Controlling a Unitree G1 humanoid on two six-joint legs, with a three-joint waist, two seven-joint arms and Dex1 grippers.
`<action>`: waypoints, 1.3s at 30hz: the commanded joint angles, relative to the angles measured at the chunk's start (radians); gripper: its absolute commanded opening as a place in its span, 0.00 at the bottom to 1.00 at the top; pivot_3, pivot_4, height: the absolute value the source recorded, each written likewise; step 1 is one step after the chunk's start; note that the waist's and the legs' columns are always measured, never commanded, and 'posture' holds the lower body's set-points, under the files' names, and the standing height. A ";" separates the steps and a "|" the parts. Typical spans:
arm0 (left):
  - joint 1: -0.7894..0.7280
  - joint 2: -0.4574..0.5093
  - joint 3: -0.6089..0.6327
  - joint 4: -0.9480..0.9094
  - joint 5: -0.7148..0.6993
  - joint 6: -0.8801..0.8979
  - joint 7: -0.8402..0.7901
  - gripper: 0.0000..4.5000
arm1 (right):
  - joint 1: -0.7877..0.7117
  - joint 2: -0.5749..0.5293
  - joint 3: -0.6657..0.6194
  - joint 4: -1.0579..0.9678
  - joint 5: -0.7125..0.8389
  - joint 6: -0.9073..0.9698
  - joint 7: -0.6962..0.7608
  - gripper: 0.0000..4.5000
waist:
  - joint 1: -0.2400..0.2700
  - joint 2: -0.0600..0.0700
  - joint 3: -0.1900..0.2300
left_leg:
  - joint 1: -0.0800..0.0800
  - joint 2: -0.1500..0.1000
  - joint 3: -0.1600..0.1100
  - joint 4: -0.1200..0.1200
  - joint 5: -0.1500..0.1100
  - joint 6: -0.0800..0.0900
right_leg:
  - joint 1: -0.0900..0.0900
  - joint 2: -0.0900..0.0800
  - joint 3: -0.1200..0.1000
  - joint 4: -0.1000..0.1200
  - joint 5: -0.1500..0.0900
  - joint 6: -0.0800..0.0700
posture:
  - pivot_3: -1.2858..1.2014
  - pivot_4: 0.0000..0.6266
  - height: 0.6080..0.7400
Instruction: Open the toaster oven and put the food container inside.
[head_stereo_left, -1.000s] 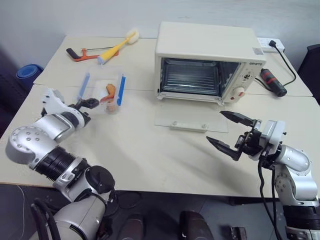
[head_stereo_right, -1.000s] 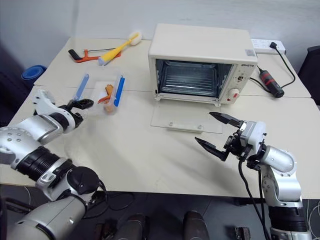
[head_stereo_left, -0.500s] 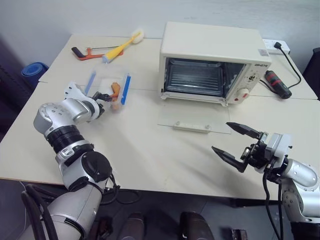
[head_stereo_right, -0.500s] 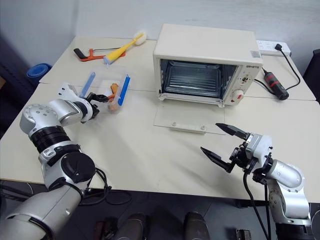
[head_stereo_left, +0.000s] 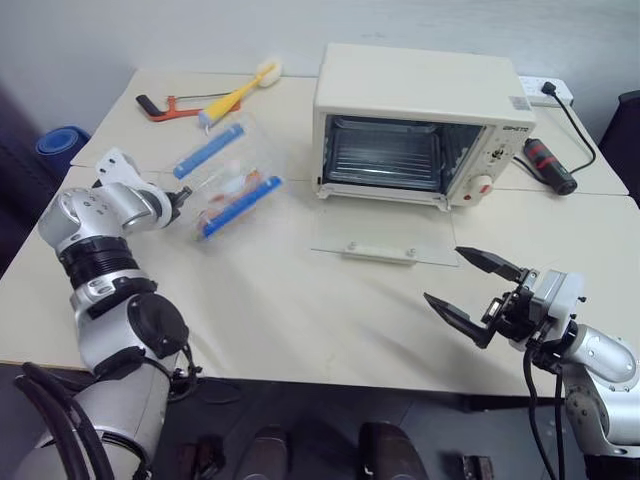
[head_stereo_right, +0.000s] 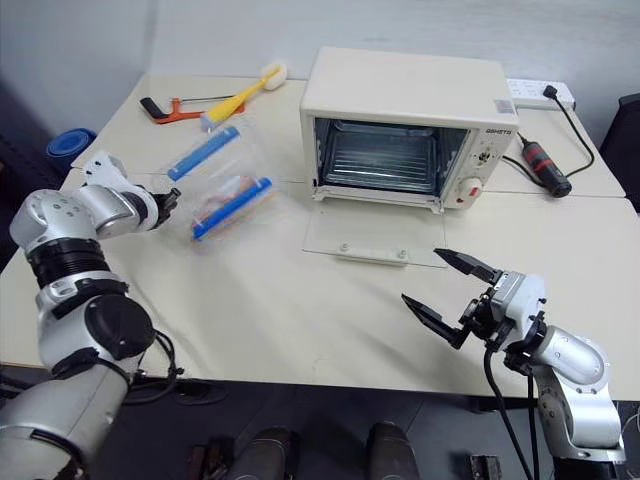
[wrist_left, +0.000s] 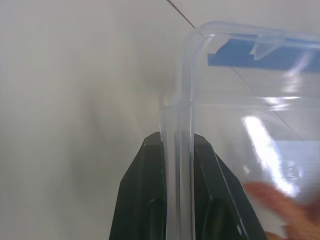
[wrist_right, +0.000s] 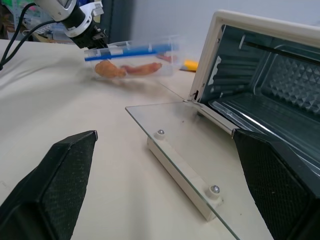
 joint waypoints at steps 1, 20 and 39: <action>-0.014 0.061 -0.057 -0.006 0.004 -0.022 -0.049 0.11 | 0.004 0.005 -0.010 -0.023 0.010 -0.008 -0.005 1.00 | -0.001 0.000 0.000 | 0.000 0.000 0.000 0.000 0.000 0.000 | 0.000 0.000 0.000 0.000 0.000 0.000 | 0.52 0.24 1.00; -0.014 0.159 -0.451 -0.398 -0.222 0.471 -0.421 0.02 | 0.175 -0.026 -0.172 -0.085 0.021 0.025 -0.076 1.00 | 0.003 0.000 0.000 | -0.001 0.000 -0.001 0.001 0.000 0.000 | 0.000 0.000 0.000 0.001 0.000 0.000 | 0.52 0.24 1.00; -0.199 -0.264 -0.522 -0.166 -0.025 0.190 -0.252 0.02 | 0.328 0.073 -0.286 -0.258 0.055 0.055 -0.238 1.00 | 0.020 0.000 0.000 | 0.000 -0.001 0.003 0.001 0.000 0.000 | 0.000 0.000 0.003 0.000 0.000 0.000 | 0.52 0.24 1.00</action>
